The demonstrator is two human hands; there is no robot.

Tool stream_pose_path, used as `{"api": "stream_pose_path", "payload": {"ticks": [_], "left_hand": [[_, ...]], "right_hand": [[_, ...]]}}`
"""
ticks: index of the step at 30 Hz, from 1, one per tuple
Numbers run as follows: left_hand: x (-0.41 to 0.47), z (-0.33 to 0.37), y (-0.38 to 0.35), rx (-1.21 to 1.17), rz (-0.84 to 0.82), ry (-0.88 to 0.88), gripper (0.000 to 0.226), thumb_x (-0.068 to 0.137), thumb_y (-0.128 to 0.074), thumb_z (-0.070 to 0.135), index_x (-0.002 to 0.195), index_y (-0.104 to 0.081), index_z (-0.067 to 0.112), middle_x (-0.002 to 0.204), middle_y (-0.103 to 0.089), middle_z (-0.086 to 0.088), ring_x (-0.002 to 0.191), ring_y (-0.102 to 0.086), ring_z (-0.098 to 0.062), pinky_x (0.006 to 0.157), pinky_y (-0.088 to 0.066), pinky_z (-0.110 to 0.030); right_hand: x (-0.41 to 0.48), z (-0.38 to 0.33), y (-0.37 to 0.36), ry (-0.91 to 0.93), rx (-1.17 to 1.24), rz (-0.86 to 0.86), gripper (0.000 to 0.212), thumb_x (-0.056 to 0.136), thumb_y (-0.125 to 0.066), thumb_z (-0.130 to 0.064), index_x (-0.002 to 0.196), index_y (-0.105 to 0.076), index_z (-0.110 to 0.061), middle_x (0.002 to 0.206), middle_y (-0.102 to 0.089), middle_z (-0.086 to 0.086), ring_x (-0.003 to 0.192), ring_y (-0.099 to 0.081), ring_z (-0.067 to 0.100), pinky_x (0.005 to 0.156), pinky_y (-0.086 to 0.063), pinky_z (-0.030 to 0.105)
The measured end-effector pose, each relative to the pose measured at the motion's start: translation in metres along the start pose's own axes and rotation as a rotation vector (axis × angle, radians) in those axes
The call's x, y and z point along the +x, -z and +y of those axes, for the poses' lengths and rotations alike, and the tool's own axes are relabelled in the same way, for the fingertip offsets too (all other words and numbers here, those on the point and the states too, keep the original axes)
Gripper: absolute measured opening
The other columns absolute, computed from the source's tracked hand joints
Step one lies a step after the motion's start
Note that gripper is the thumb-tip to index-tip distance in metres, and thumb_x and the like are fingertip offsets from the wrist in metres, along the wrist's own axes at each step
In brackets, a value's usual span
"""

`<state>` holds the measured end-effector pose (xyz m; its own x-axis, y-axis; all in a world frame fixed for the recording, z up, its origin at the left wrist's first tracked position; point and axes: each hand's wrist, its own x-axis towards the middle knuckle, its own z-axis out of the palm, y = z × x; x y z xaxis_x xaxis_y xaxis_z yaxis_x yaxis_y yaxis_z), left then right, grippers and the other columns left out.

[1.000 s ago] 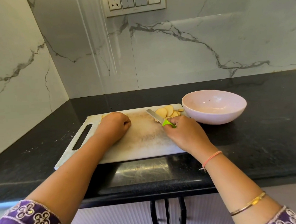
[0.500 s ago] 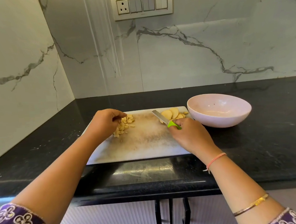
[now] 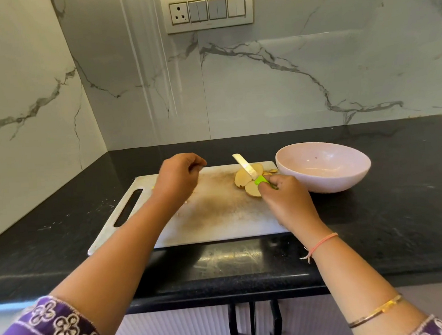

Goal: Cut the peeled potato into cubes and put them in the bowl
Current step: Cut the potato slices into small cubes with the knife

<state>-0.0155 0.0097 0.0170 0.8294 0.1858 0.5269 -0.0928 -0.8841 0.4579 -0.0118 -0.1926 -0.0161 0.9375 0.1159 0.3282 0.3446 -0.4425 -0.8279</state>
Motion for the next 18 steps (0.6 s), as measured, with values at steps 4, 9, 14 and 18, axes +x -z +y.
{"api": "stream_pose_path", "payload": {"ticks": [4, 9, 14, 18], "left_hand": [[0.004, 0.021, -0.031, -0.013, -0.142, -0.012, 0.030, 0.097, -0.052, 0.018, 0.125, -0.060, 0.013, 0.122, -0.063, -0.003, 0.106, -0.059, -0.016, 0.088, -0.042, -0.022], [0.012, 0.032, -0.065, -0.033, -0.337, 0.090, 0.053, 0.095, -0.055, 0.023, 0.144, -0.037, 0.016, 0.143, -0.046, -0.005, 0.131, -0.044, -0.022, 0.105, -0.035, -0.032], [0.020, 0.035, -0.070, -0.142, -0.323, 0.099, 0.060, 0.086, -0.066, 0.014, 0.142, -0.042, 0.014, 0.133, -0.056, -0.005, 0.119, -0.054, -0.019, 0.095, -0.042, -0.027], [0.019, 0.034, -0.072, -0.187, -0.243, 0.094, 0.044, 0.083, -0.071, 0.014, 0.125, -0.057, 0.016, 0.121, -0.062, -0.001, 0.101, -0.059, -0.014, 0.076, -0.041, -0.020]], "right_hand": [[0.001, 0.002, -0.002, -0.035, 0.105, 0.031, 0.021, 0.090, -0.049, -0.018, 0.083, -0.067, -0.011, 0.047, -0.038, -0.002, 0.048, -0.034, 0.019, 0.051, -0.029, 0.033], [0.001, 0.003, -0.003, -0.023, 0.127, 0.051, 0.023, 0.090, -0.049, -0.018, 0.079, -0.064, -0.004, 0.048, -0.037, 0.001, 0.049, -0.034, 0.020, 0.051, -0.029, 0.033], [0.001, 0.003, 0.001, -0.001, 0.112, 0.051, 0.022, 0.090, -0.049, -0.017, 0.078, -0.064, -0.007, 0.049, -0.041, 0.001, 0.050, -0.038, 0.019, 0.050, -0.032, 0.031], [0.004, 0.005, 0.002, 0.005, 0.097, 0.058, 0.022, 0.090, -0.049, -0.018, 0.080, -0.065, -0.007, 0.050, -0.041, 0.001, 0.050, -0.038, 0.018, 0.050, -0.031, 0.029]]}}
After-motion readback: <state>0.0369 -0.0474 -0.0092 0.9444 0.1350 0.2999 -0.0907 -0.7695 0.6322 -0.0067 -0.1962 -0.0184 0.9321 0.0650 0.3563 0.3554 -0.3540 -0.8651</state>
